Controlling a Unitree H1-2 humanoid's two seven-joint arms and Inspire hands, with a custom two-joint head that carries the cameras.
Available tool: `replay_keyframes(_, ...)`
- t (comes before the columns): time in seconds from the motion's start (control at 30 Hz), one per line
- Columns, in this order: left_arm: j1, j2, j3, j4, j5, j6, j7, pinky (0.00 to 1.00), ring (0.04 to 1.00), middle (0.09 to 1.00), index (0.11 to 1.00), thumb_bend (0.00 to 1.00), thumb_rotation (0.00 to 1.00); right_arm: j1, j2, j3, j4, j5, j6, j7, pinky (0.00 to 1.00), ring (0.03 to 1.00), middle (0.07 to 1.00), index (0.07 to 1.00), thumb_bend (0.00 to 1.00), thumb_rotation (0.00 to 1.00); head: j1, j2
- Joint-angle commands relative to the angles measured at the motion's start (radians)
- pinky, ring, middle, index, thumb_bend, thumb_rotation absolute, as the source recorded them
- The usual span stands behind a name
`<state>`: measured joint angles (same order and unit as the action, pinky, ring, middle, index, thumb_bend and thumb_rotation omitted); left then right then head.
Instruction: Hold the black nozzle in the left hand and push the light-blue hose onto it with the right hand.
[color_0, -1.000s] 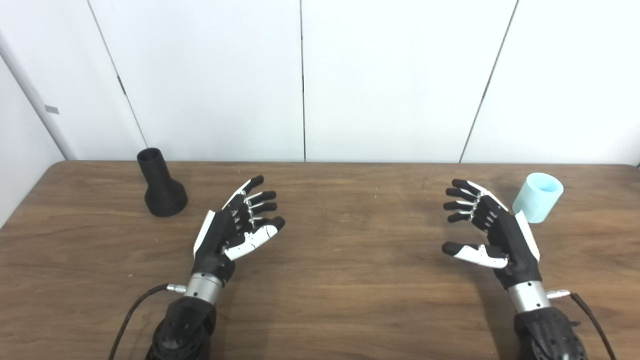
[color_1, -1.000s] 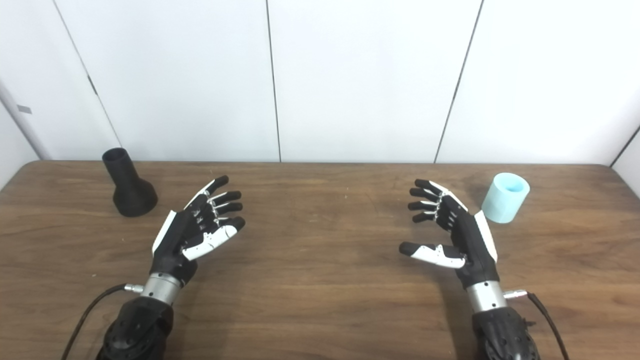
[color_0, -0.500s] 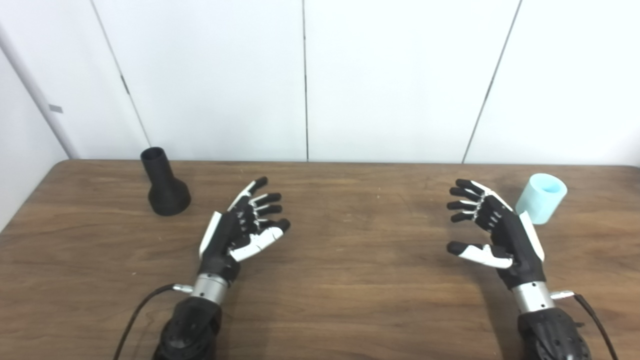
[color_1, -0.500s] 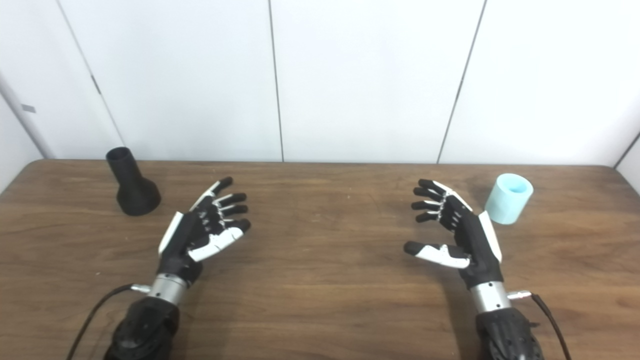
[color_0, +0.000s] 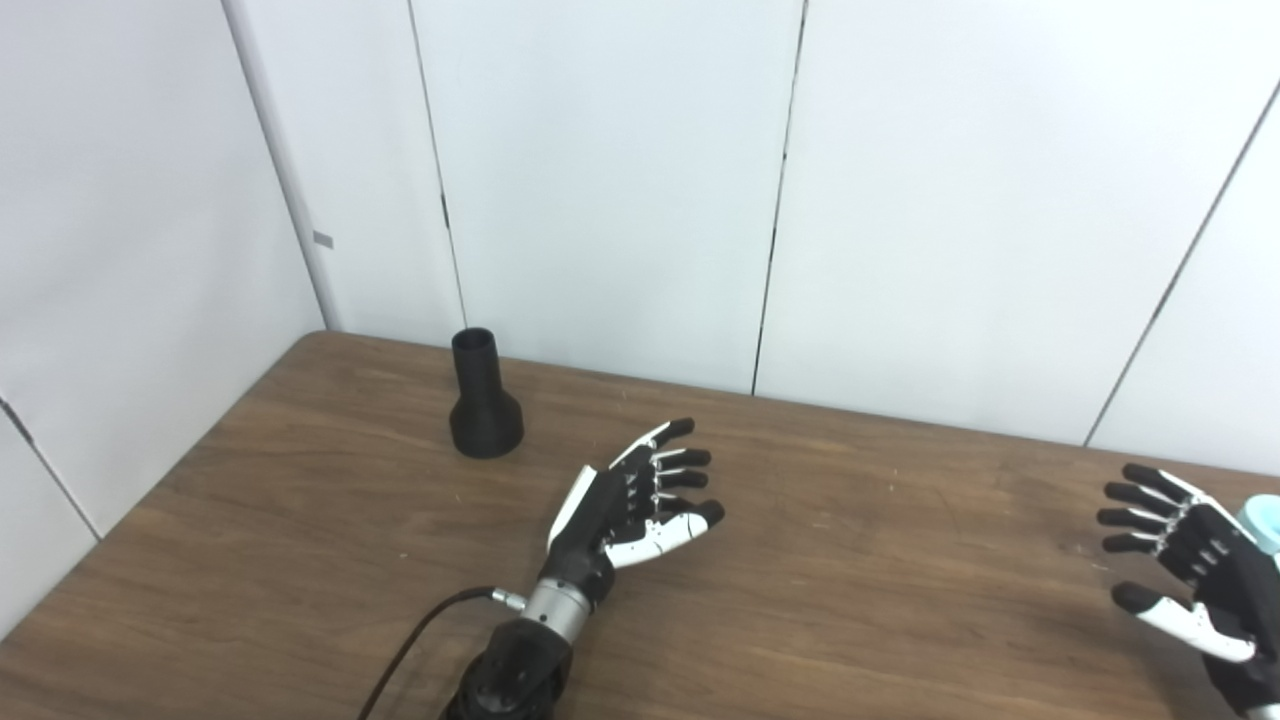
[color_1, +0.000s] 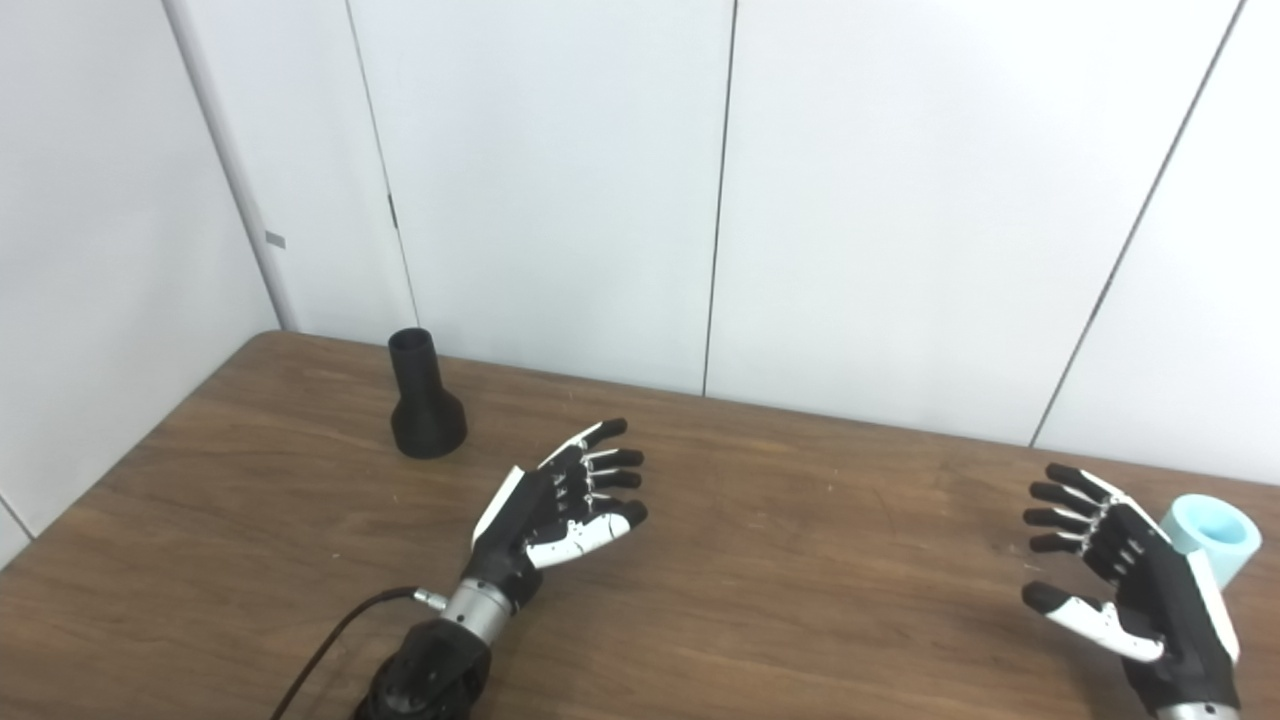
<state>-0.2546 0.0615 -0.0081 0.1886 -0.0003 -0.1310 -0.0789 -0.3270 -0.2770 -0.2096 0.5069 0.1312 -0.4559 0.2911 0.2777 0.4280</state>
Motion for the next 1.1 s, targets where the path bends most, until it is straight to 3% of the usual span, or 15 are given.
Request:
replay_keyframes(0.0, -0.013, -0.006, -0.004, 0.003, 0.006, -0.041, 0.009, 0.60, 0.732, 0.761, 0.816, 0.60, 0.22, 0.139, 0.057, -0.003, 0.139, 0.016, -0.014, 0.011, 0.59, 0.675, 0.737, 0.769, 0.99, 0.41, 0.001, 0.003)
replay_keyframes(0.37, -0.017, 0.025, 0.021, -0.150, 0.017, 0.041, 0.018, 0.55, 0.680, 0.701, 0.768, 0.59, 0.22, 0.124, 0.057, -0.025, 0.160, 0.010, -0.014, 0.030, 0.59, 0.674, 0.736, 0.767, 0.99, 0.40, 0.010, -0.001)
replay_keyframes(0.47, -0.036, 0.059, 0.030, -0.214, 0.051, 0.080, 0.020, 0.52, 0.663, 0.684, 0.755, 0.58, 0.19, 0.117, 0.057, -0.031, 0.169, 0.009, -0.014, 0.035, 0.59, 0.674, 0.736, 0.767, 0.99, 0.40, 0.011, -0.002)
replay_keyframes(0.6, -0.092, 0.163, 0.043, -0.279, 0.117, 0.127, -0.002, 0.52, 0.662, 0.693, 0.744, 0.58, 0.17, 0.115, 0.059, -0.035, 0.164, 0.003, -0.014, 0.036, 0.59, 0.675, 0.738, 0.768, 0.99, 0.39, 0.014, -0.005)
replay_keyframes(0.77, -0.126, 0.244, 0.049, -0.312, 0.166, 0.157, -0.010, 0.54, 0.682, 0.720, 0.762, 0.61, 0.17, 0.107, 0.056, -0.036, 0.174, -0.005, -0.014, 0.032, 0.59, 0.676, 0.739, 0.769, 0.99, 0.40, 0.019, -0.008)
replay_keyframes(1.07, -0.156, 0.306, 0.091, -0.365, 0.183, 0.229, -0.007, 0.55, 0.701, 0.756, 0.795, 0.61, 0.15, 0.102, 0.054, -0.037, 0.179, -0.018, -0.013, 0.027, 0.58, 0.677, 0.739, 0.771, 0.99, 0.40, 0.022, -0.007)
